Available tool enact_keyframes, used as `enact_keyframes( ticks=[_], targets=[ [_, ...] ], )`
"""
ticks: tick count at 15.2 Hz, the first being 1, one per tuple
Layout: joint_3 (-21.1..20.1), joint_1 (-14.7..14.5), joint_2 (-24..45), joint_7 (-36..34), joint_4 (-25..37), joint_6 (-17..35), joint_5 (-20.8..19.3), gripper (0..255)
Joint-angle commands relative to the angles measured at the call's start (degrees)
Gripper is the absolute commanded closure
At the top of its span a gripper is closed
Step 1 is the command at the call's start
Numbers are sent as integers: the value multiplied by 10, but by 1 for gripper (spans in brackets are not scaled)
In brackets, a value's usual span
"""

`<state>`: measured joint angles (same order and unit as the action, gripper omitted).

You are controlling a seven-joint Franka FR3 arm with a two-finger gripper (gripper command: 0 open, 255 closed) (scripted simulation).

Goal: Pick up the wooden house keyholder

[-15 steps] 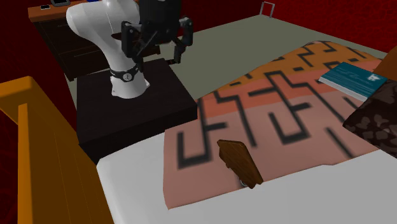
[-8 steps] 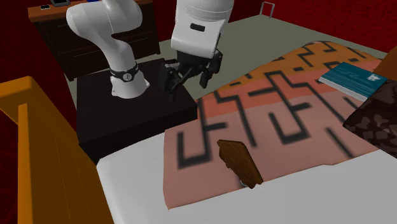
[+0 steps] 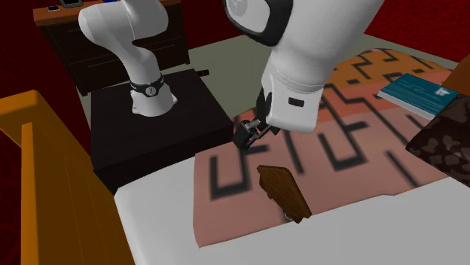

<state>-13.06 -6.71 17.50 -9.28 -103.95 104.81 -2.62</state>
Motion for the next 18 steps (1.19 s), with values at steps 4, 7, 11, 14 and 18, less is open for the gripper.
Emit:
enact_keyframes(
  ticks=[4,7,11,14,18],
  targets=[
    [-4,-22,120,-13,111,-10,-6,0],
    [-4,-34,179,-17,174,-24,-9,0],
    [-2,-35,194,-18,166,-1,-11,0],
    [0,-36,208,-18,161,19,-14,0],
    [0,-36,207,-18,159,19,-14,255]
  ],
)
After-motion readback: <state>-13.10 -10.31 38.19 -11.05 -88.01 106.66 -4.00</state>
